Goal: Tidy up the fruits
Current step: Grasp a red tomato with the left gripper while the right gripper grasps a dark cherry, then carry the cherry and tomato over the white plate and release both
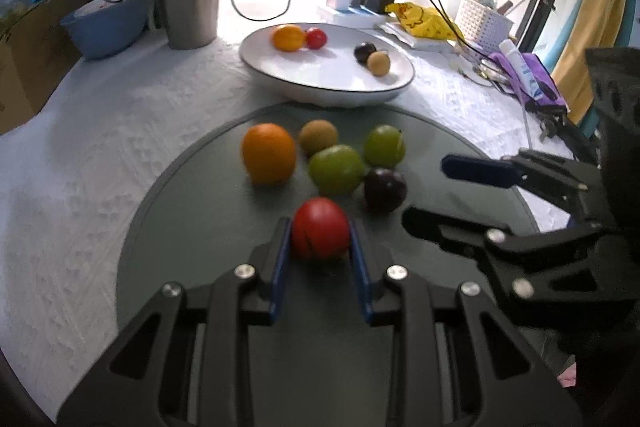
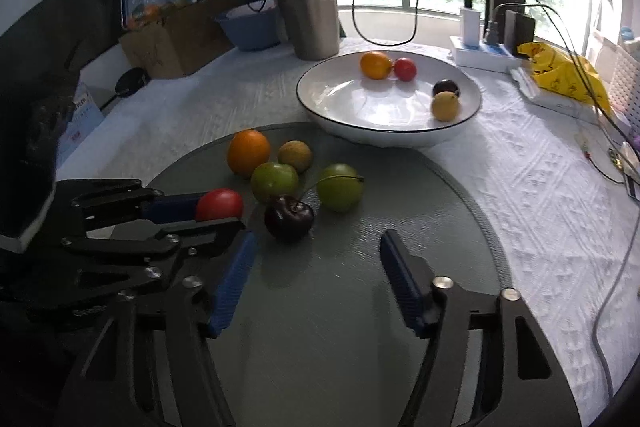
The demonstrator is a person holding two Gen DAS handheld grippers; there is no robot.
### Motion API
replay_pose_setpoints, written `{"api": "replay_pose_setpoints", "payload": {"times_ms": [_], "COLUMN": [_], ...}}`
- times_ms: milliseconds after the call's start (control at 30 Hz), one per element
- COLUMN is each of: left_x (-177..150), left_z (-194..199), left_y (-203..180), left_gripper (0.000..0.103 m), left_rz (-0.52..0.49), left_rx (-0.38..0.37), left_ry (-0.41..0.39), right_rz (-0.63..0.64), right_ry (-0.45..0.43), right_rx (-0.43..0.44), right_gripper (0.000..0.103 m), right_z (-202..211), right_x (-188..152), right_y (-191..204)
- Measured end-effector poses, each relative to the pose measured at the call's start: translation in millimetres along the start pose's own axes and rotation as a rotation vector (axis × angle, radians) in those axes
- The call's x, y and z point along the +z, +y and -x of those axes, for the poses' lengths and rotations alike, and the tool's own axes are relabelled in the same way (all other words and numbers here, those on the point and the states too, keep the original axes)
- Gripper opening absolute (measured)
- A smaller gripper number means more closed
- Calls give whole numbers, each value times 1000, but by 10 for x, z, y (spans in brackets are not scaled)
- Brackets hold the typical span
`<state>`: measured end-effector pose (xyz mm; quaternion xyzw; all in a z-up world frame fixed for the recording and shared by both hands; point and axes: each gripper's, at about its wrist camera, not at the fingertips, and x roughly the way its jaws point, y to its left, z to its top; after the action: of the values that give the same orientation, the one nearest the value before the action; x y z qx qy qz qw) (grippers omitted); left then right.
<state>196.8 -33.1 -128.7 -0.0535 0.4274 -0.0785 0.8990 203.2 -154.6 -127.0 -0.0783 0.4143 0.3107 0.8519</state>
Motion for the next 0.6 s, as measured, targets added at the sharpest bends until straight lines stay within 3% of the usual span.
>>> {"api": "replay_pose_setpoints", "payload": {"times_ms": [100,167,300,600], "left_x": [-14,-15,-10,1], "left_z": [75,111,171,293], "left_y": [114,173,321,441], "left_gripper": [29,29,29,29], "left_rz": [13,18,31,38], "left_rx": [-6,-6,-5,-14], "left_ry": [-15,-23,-39,-76], "right_rz": [7,10,8,20], "right_ry": [20,36,54,50], "right_rx": [-8,-9,-19,-34], "right_gripper": [58,44,32,32], "right_z": [-91,-161,-248,-188], "right_x": [45,78,135,180], "right_y": [51,79,116,198]}}
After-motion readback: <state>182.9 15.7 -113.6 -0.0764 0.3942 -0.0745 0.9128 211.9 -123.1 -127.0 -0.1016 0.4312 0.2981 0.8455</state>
